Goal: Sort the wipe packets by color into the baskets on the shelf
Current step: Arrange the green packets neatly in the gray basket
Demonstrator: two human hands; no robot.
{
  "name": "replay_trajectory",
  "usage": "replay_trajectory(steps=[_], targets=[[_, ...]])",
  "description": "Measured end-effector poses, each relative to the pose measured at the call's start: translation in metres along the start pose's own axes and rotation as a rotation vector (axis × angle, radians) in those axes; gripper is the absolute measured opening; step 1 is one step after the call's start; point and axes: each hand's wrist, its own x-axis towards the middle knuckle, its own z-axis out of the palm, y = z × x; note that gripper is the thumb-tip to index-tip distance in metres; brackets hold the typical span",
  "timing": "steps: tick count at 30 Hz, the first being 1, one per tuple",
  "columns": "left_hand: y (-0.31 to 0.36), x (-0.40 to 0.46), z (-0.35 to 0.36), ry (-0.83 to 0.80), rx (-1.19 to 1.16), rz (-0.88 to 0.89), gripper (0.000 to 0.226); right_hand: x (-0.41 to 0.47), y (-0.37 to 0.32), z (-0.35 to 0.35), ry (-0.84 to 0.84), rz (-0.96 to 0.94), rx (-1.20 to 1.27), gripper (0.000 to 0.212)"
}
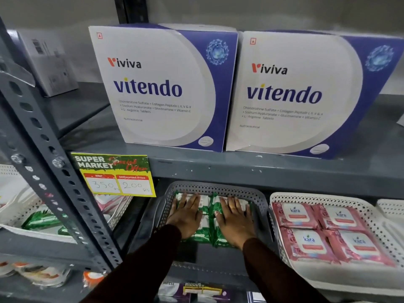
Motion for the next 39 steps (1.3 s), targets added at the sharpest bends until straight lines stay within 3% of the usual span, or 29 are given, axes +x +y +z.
replay_trajectory(steps=[7, 12, 14, 16, 18, 21, 24, 27, 30, 37, 39], targets=[[-0.004, 0.002, 0.009, 0.031, 0.018, 0.016, 0.057, 0.003, -0.004, 0.009, 0.028, 0.039, 0.018, 0.059], [0.004, 0.005, 0.004, -0.012, 0.101, -0.056, 0.058, 0.006, 0.004, -0.012, -0.13, -0.013, 0.124, 0.066], [0.026, 0.004, 0.001, -0.032, 0.105, -0.077, 0.061, -0.006, 0.017, -0.028, -0.012, -0.077, 0.228, 0.08], [0.065, -0.003, -0.001, 0.062, 0.023, 0.052, 0.062, -0.029, 0.037, -0.045, 0.215, -0.136, 0.285, 0.088], [0.121, -0.016, -0.004, 0.233, -0.112, 0.302, 0.055, -0.056, 0.077, -0.06, 0.356, -0.109, 0.34, 0.068], [0.206, -0.029, 0.008, 0.273, -0.202, 0.541, 0.035, -0.099, 0.156, -0.072, 0.395, 0.086, 0.345, 0.054], [0.27, -0.028, 0.03, 0.125, -0.087, 0.467, 0.031, -0.139, 0.245, -0.073, 0.309, 0.231, 0.267, 0.047], [0.301, -0.016, 0.045, 0.038, 0.082, 0.365, 0.03, -0.161, 0.294, -0.074, 0.104, 0.25, 0.212, 0.049], [0.315, -0.009, 0.045, 0.069, 0.199, 0.286, 0.029, -0.165, 0.302, -0.075, -0.048, 0.159, 0.151, 0.055], [0.33, -0.028, 0.054, 0.062, 0.2, 0.22, 0.025, -0.173, 0.3, -0.074, -0.117, 0.125, 0.017, 0.059], [0.336, -0.03, 0.049, 0.047, 0.102, 0.173, 0.026, -0.169, 0.304, -0.078, -0.11, 0.138, -0.003, 0.059]])
